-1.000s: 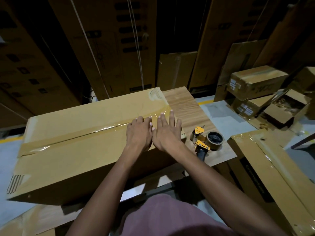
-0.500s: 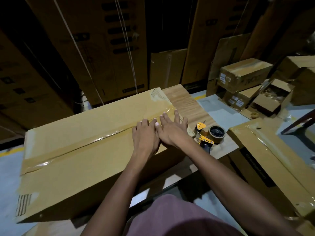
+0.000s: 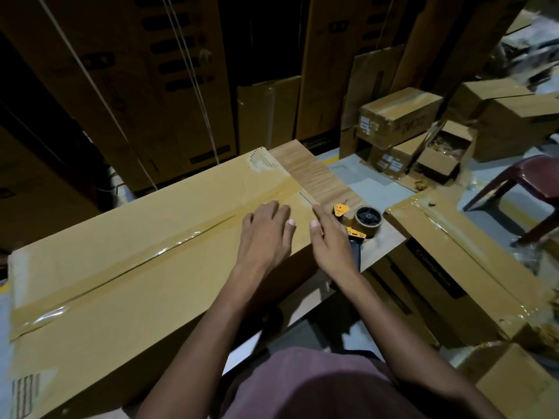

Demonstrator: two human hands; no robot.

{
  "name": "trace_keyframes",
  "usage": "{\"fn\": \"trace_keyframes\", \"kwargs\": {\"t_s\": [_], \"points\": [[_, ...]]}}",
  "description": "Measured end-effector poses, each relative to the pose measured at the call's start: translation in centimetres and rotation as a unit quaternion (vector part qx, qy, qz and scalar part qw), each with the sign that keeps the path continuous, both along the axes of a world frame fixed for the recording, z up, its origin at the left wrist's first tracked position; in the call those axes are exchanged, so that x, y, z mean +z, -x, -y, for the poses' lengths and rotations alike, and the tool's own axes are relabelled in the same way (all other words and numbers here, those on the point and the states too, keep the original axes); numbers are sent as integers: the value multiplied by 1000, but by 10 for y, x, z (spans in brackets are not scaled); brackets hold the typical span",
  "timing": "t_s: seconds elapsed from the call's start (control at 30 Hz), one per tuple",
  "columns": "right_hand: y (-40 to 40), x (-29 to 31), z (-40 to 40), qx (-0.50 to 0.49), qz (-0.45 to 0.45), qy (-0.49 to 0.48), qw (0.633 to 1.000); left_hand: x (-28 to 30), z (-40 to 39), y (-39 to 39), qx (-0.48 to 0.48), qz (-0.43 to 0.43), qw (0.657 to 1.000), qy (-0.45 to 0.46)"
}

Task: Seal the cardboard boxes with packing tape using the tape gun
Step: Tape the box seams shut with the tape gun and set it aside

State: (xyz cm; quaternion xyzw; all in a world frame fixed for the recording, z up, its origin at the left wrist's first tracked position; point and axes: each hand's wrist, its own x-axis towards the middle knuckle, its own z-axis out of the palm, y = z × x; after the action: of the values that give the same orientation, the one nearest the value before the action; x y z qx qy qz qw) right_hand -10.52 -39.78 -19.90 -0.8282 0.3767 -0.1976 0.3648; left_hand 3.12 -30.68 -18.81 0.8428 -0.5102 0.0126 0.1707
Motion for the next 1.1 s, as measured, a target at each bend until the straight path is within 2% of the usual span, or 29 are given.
{"fn": "trace_keyframes", "kwargs": {"t_s": [0.07,0.13,0.17,0.23,0.3,0.37,0.47,0.63,0.7,0.8,0.87,0.93,1.0,1.07,1.1], "points": [[-3,-6,7,-91,105,-95,986,3,5,6,-32,3,999,-20],[-4,-15,21,-203,173,-240,933,4,12,17,-43,-3,999,-32],[-2,-27,31,-246,179,-299,905,4,16,26,-48,-5,998,-36],[5,-53,51,-298,128,-335,885,4,28,46,-54,1,998,-43],[18,-77,69,-321,38,-307,895,5,43,62,-42,5,998,-56],[34,-91,84,-331,-29,-300,894,6,59,76,-28,17,996,-83],[47,-110,109,-315,-72,-381,866,6,84,92,-20,24,993,-114],[56,-128,140,-217,-28,-488,845,4,114,115,27,16,993,-118],[57,-130,148,-201,-14,-540,818,2,118,121,49,7,995,-85],[60,-152,168,-182,11,-616,767,-6,118,126,55,-30,997,39],[62,-123,174,-170,46,-670,721,-9,116,127,66,-56,990,114],[60,-101,187,-149,126,-731,654,-6,116,129,82,-101,974,184],[59,-86,200,-124,198,-789,568,5,118,130,118,-157,946,260],[63,-76,205,-74,236,-833,495,15,122,127,161,-197,919,300],[66,-69,205,-37,236,-849,471,20,125,123,181,-213,910,307]]}}
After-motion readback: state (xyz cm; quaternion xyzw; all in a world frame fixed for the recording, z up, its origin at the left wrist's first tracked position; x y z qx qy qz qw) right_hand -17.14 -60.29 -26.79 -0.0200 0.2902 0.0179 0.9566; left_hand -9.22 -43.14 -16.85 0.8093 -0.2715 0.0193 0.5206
